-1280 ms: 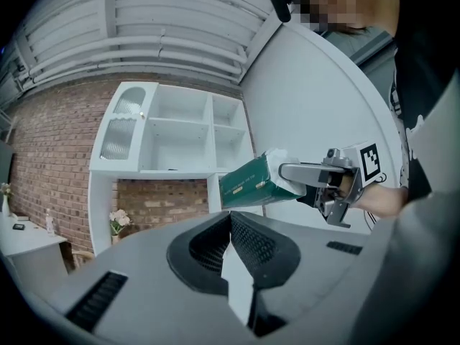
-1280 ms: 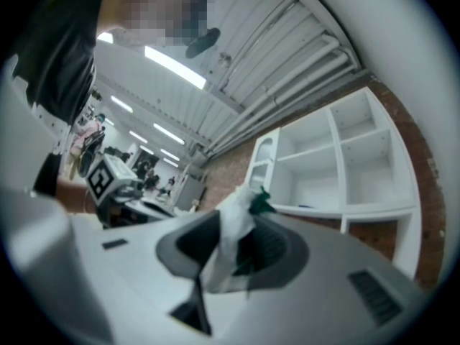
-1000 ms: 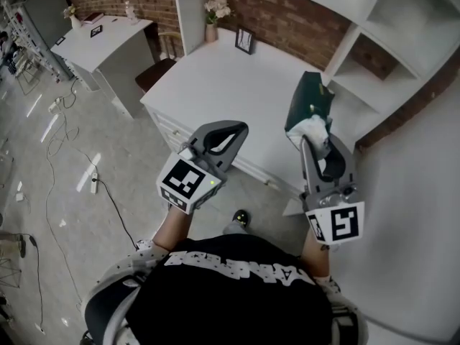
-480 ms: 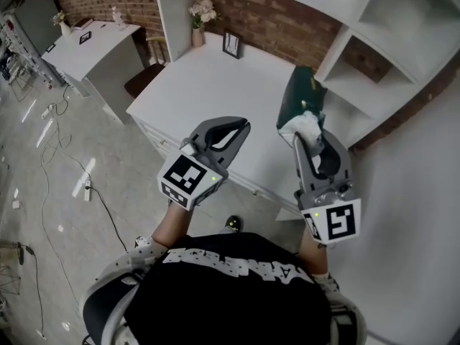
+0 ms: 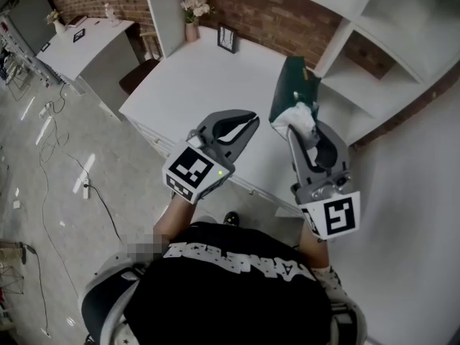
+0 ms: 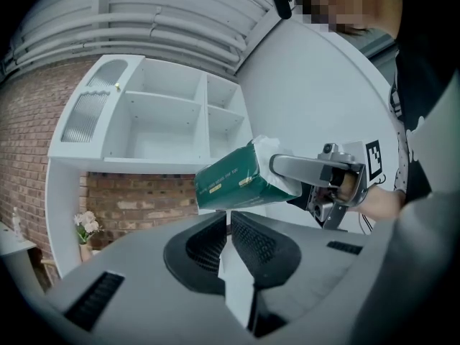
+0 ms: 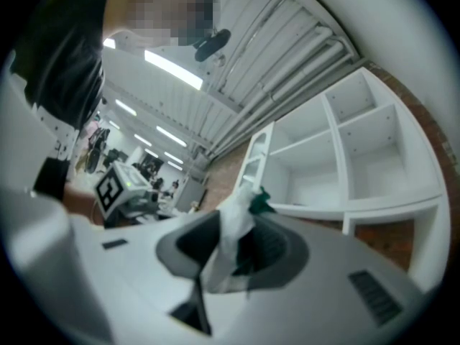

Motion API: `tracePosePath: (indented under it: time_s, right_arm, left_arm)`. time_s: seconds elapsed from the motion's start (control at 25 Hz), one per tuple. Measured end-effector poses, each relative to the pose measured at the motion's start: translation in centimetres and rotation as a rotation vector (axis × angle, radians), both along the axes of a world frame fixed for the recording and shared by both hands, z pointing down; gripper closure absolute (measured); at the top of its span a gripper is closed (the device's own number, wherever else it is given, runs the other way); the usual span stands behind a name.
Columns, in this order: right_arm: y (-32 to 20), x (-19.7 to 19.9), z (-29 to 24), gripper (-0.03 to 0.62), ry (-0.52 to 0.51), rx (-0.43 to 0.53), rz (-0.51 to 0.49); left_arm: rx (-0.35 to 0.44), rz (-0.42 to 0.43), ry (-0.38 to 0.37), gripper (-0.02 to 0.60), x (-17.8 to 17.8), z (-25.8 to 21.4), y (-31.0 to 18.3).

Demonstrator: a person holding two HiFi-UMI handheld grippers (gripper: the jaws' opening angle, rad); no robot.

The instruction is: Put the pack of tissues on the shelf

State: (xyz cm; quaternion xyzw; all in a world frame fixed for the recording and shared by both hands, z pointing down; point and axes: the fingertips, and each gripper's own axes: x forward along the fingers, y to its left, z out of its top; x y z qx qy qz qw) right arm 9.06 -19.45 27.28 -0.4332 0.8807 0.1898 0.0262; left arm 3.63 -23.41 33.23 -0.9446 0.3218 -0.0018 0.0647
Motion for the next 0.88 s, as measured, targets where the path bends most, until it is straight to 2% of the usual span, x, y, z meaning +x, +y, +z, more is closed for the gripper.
tracePosePath:
  time_s: [0.16, 0.32, 0.68, 0.88]
  right_arm:
    - [-0.2, -1.0, -0.1, 0.461, 0.014, 0.004, -0.007]
    - [-1.0, -2.1, -0.6, 0.461, 0.037, 0.004, 0.001]
    - [-4.7, -1.7, -1.7, 0.461, 0.083, 0.012, 0.108]
    - [-8.4, -1.2, -3.3, 0.461, 0.122, 0.029, 0.158]
  left_arm:
    - [-0.012, 0.040, 0.009, 0.503, 0.6, 0.3, -0.2]
    - [-0.017, 0.103, 0.030, 0.499, 1.4, -0.4, -0.8]
    - [-0.023, 0.233, 0.063, 0.499, 3.0, -2.1, -4.5]
    - [-0.014, 0.293, 0.068, 0.499, 4.0, -3.6, -8.4]
